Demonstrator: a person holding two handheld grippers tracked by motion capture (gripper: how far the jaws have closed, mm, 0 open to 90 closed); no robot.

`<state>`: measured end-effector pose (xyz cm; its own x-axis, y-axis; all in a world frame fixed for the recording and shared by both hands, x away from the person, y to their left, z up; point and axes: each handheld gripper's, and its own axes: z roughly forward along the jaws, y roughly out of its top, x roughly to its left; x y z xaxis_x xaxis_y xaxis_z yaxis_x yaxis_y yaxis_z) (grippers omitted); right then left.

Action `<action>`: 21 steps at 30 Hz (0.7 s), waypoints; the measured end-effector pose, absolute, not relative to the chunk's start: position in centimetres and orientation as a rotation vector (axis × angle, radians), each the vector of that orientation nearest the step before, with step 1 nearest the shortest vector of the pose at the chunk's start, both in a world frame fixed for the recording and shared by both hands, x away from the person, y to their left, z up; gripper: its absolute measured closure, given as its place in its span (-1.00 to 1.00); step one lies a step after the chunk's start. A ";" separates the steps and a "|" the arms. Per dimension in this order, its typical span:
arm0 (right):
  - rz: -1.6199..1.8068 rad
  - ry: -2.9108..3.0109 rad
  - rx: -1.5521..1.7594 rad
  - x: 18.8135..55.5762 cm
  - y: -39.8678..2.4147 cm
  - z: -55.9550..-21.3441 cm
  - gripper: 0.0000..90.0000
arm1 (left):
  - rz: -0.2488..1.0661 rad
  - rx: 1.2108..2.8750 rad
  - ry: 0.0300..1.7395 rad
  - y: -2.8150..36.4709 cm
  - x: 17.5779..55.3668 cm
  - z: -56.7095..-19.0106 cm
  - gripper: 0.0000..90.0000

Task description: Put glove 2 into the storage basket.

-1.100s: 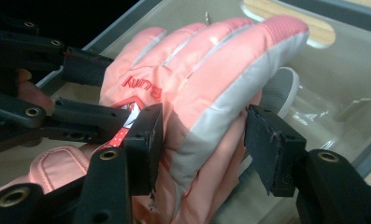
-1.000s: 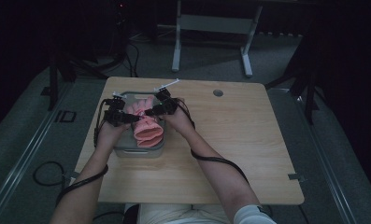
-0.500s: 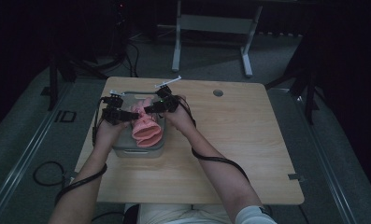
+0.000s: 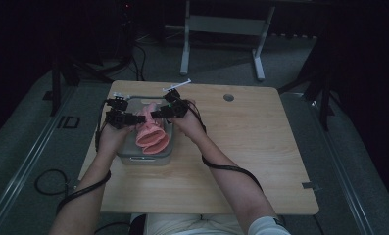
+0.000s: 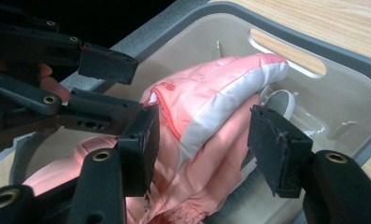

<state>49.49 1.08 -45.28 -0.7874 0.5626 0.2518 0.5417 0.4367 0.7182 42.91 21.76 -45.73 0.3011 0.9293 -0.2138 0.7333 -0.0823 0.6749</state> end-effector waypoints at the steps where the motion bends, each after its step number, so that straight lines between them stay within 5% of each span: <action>1: 1.308 2.640 1.014 49.5 1.0 -45.2 -0.04 | 0.353 1.859 1.482 21.8 42.9 -45.6 -0.09; 8: 1.323 2.634 1.003 49.2 0.4 -44.6 -0.09 | 0.384 1.846 1.441 21.6 42.0 -44.3 -0.14; 14: 1.329 2.629 0.989 49.0 -0.6 -44.4 -0.17 | 0.369 1.836 1.396 21.2 41.3 -43.9 -0.65; 17: 1.335 2.626 0.986 48.9 -0.9 -44.3 -0.20 | 0.373 1.839 1.363 20.6 41.0 -43.7 -0.69; 21: 1.364 2.640 0.926 48.6 -1.9 -44.1 -0.46 | 0.392 1.822 1.321 19.9 40.6 -43.4 -0.97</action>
